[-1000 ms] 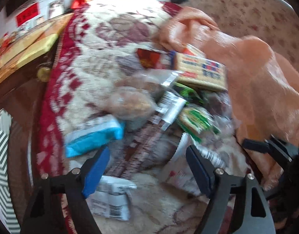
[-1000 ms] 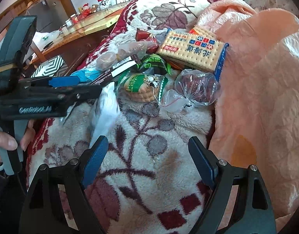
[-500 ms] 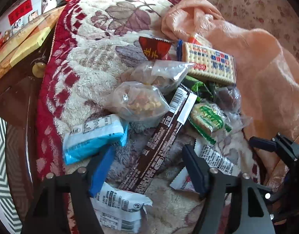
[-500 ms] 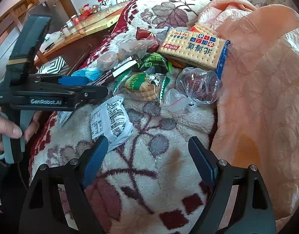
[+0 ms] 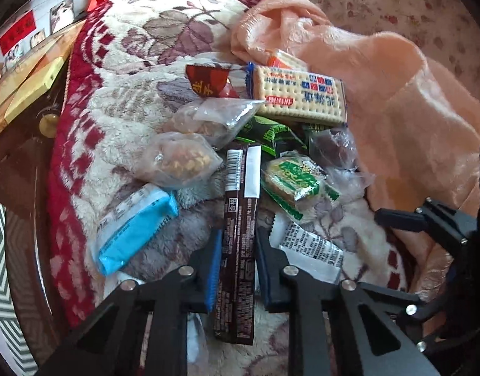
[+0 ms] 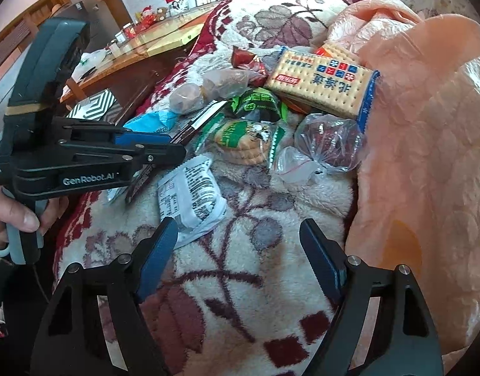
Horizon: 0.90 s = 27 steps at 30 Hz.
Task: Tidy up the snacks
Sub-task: 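Grasp the Nescafe stick with the left gripper while the right gripper grasps a white pastry packet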
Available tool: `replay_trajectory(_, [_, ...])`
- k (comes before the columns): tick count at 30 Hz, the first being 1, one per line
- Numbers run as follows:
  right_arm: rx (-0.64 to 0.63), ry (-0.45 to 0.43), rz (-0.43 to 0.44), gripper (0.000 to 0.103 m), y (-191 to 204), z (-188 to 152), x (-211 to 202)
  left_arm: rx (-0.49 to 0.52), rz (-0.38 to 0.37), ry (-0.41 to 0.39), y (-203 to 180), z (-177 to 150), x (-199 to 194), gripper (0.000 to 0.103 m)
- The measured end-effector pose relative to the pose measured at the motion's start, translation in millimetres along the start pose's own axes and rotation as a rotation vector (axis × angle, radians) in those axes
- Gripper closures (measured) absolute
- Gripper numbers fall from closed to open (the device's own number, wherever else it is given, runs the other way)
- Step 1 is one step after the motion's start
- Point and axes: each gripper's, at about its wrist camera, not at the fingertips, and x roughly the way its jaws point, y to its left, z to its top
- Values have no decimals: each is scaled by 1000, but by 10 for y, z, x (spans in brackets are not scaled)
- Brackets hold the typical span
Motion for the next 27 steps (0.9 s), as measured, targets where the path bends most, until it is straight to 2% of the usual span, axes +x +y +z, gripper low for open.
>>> replay_trajectory(2, [-15, 4, -2, 22, 28, 12, 2, -13, 8, -13, 24, -31, -51, 81])
replay_trajectory(3, [-23, 10, -6, 22, 44, 25, 11, -24, 5, -11, 43, -45, -53, 87])
replay_trajectory(12, [-59, 18, -50, 22, 59, 127, 1, -19, 63, 4, -18, -44, 81, 86])
replay_trajectory(16, [-55, 45, -26, 22, 57, 125, 32, -43, 61, 4, 1, -39, 85, 86])
replay_trajectory(17, [-62, 46, -17, 22, 74, 124, 30, -55, 56, 3, 20, -43, 75, 89])
replay_trajectory(27, [-260, 62, -67, 22, 405, 214, 145, -175, 69, -69, 216, -161, -257, 91])
